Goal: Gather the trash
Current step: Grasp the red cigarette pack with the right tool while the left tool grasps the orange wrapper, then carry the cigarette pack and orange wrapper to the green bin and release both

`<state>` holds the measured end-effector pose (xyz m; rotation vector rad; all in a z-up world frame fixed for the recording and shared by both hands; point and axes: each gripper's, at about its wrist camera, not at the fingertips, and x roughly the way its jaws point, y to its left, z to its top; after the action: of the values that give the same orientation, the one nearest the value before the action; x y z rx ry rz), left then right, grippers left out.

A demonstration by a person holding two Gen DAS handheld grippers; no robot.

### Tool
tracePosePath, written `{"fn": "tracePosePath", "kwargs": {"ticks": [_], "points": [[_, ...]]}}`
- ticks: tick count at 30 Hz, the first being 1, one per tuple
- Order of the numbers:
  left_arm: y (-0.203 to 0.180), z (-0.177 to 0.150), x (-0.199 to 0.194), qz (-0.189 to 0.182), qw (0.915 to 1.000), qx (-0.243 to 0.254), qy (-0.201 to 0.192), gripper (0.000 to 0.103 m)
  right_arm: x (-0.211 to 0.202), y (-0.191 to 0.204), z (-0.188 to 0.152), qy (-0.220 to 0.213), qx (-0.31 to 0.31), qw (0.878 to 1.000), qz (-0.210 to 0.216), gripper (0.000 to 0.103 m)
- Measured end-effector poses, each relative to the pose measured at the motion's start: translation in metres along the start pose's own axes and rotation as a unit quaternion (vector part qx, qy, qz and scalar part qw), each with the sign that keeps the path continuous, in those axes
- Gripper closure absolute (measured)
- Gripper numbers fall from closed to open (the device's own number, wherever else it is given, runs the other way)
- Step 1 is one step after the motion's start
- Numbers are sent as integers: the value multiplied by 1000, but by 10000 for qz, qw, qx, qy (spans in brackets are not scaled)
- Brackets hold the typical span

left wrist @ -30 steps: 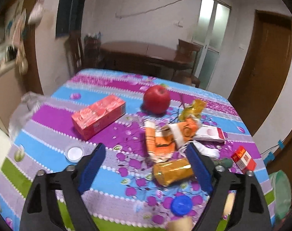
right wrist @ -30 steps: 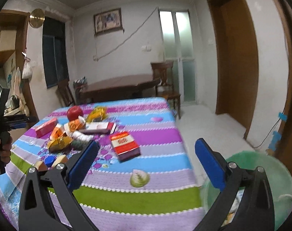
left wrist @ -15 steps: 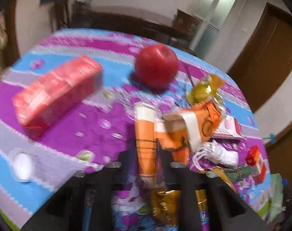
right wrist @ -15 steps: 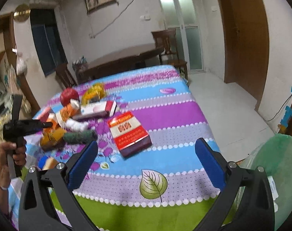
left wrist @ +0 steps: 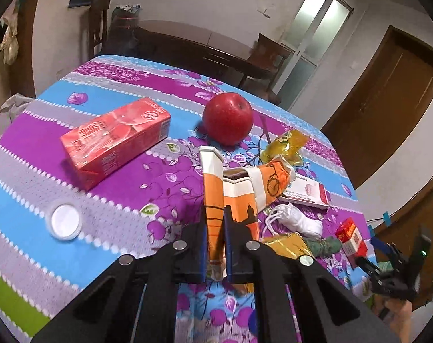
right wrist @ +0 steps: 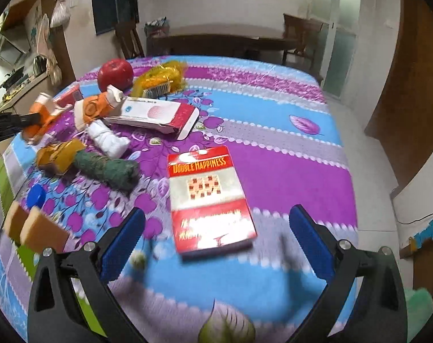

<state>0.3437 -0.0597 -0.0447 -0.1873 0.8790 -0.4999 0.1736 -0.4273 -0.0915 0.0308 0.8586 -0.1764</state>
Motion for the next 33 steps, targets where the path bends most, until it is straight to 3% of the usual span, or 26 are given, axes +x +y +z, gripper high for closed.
{"fn": "tracePosePath", "kwargs": {"ticks": [2,4,6,11,17,23,33], "points": [[0,-2,-10,90,9999,38,-87,93,8,-3,4,109,50,9999,36,13],[-3,-5,-23,287,9991,127,-274,93,16,-3,4,316,101,9992,235,38],[-4,-7,-36,289,9987,107,-398,93,16,-1,2,303,46,9994,189,44],[-21,-14,-65,326,9966,253,-718,93,6,6,-9,192,8,9998,76,46],[-50,-28,-89,417,9934,583,-899,93,-41,16,-33,-242,369,9989,151,46],[-85,-54,-94,610,9886,921,-1022,93,-99,37,-55,-847,601,9943,255,46],[-138,-96,-104,895,9763,1461,-1320,93,-173,70,-75,-2003,610,9778,-33,46]]}}
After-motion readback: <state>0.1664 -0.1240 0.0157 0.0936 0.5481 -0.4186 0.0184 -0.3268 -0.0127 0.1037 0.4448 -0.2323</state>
